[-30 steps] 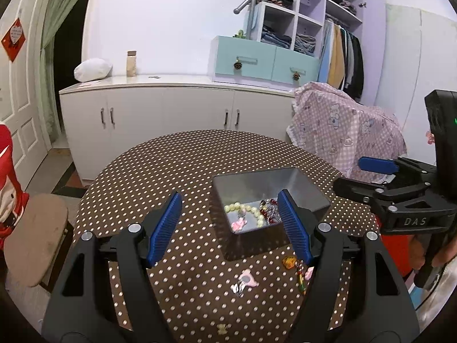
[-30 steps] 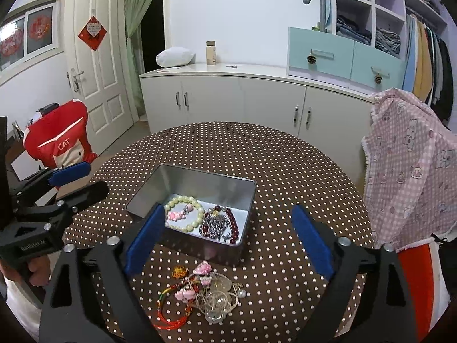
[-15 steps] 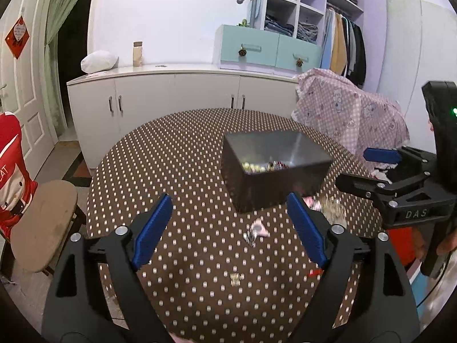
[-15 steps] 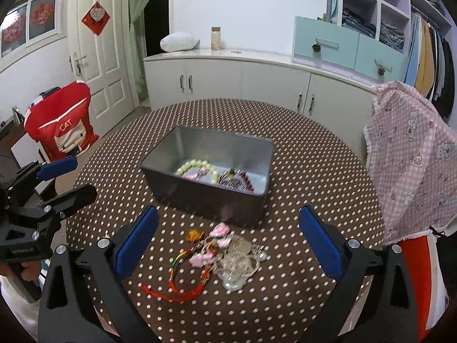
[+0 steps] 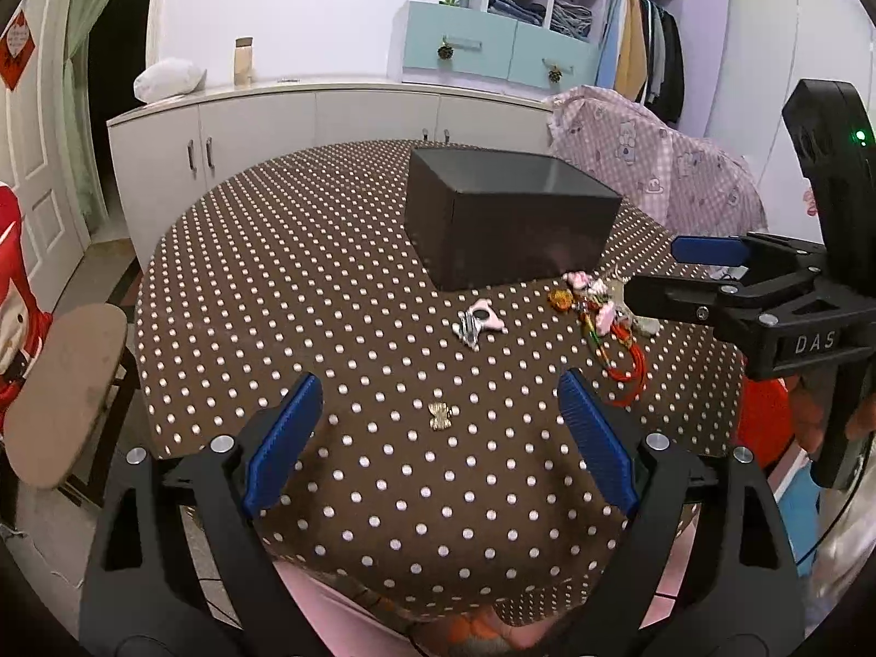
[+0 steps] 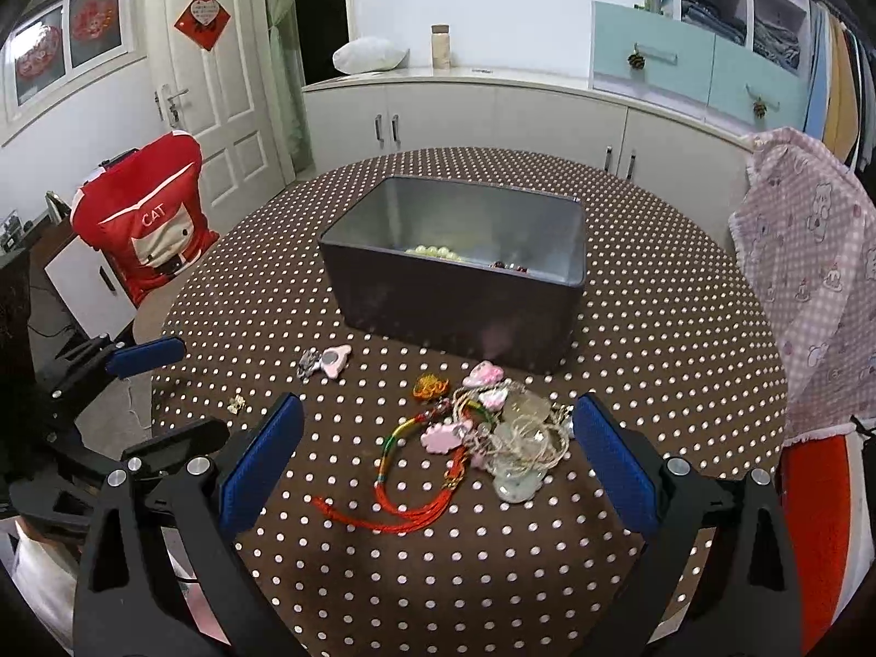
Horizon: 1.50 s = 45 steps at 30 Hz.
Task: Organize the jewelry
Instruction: 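Grasp a small silver charm with the left tool while the right tool grasps a pink charm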
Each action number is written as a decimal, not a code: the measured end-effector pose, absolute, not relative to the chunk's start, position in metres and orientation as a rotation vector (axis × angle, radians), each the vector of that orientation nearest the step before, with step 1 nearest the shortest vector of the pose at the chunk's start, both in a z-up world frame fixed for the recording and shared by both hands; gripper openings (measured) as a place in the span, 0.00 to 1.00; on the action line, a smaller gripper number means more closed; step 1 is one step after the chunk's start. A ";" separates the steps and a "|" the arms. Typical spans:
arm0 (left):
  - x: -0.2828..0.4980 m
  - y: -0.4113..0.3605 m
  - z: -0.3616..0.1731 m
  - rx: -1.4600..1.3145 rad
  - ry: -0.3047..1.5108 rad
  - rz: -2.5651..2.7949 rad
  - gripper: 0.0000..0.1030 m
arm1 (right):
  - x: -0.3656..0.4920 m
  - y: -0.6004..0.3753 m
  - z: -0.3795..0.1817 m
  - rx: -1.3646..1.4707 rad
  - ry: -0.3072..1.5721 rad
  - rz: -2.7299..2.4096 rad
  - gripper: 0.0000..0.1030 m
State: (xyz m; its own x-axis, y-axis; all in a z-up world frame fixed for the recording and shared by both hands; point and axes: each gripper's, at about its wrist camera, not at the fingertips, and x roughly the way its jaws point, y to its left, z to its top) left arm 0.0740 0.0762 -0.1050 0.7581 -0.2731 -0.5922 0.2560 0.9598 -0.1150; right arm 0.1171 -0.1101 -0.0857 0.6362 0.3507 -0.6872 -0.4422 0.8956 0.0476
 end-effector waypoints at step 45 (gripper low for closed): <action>0.094 0.095 -0.109 -0.046 0.558 -0.185 0.08 | 0.143 -0.022 -0.122 -0.311 0.791 0.586 0.22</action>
State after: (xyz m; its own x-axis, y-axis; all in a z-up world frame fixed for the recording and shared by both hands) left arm 0.0941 0.0949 -0.1086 0.8321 -0.1869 -0.5222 0.1619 0.9824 -0.0936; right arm 0.1432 -0.0224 -0.1217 0.5570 0.3752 -0.7409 -0.6001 0.7986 -0.0467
